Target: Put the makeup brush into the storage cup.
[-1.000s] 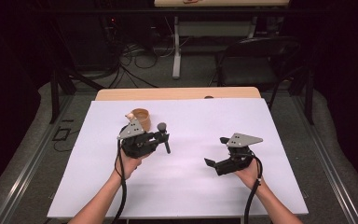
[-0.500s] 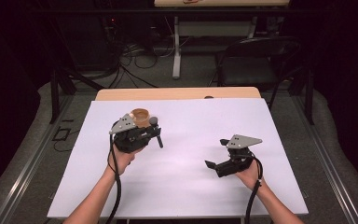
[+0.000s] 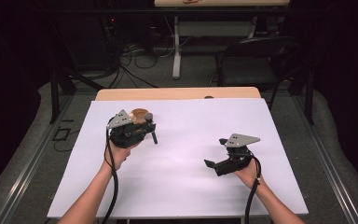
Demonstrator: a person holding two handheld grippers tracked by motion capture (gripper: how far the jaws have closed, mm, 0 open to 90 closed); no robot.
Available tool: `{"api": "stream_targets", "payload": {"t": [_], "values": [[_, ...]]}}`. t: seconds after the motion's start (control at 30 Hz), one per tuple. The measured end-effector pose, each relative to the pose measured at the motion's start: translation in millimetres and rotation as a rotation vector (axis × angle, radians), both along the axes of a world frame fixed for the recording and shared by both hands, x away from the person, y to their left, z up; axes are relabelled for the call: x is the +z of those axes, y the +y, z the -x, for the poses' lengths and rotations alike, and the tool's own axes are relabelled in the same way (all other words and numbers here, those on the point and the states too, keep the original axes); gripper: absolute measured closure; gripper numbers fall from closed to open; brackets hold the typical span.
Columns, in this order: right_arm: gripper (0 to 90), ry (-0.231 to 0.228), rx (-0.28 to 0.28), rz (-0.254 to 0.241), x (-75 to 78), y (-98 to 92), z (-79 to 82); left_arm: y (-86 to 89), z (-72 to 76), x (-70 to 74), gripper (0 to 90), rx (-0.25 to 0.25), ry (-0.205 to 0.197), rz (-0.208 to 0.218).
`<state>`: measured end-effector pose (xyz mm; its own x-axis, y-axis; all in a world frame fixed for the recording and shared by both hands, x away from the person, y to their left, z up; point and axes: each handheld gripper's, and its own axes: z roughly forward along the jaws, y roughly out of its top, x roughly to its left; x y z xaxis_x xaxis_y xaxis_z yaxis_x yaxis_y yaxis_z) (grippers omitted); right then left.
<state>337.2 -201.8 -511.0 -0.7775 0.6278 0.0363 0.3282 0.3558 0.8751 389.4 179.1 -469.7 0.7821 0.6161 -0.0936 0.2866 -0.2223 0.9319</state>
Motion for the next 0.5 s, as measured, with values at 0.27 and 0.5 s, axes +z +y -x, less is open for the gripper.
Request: {"api": "stream_targets", "payload": {"t": [0.27,0.5], "values": [[0.0,-0.020,-0.014,-0.005,1.5,-2.4,0.2,4.6,-4.2,2.4,77.0,0.018,0.000,-0.017],[0.0,-0.023,-0.017,-0.005,2.3,-3.6,0.4,9.4,-8.6,7.7,77.0,0.032,-0.002,-0.032]]}}
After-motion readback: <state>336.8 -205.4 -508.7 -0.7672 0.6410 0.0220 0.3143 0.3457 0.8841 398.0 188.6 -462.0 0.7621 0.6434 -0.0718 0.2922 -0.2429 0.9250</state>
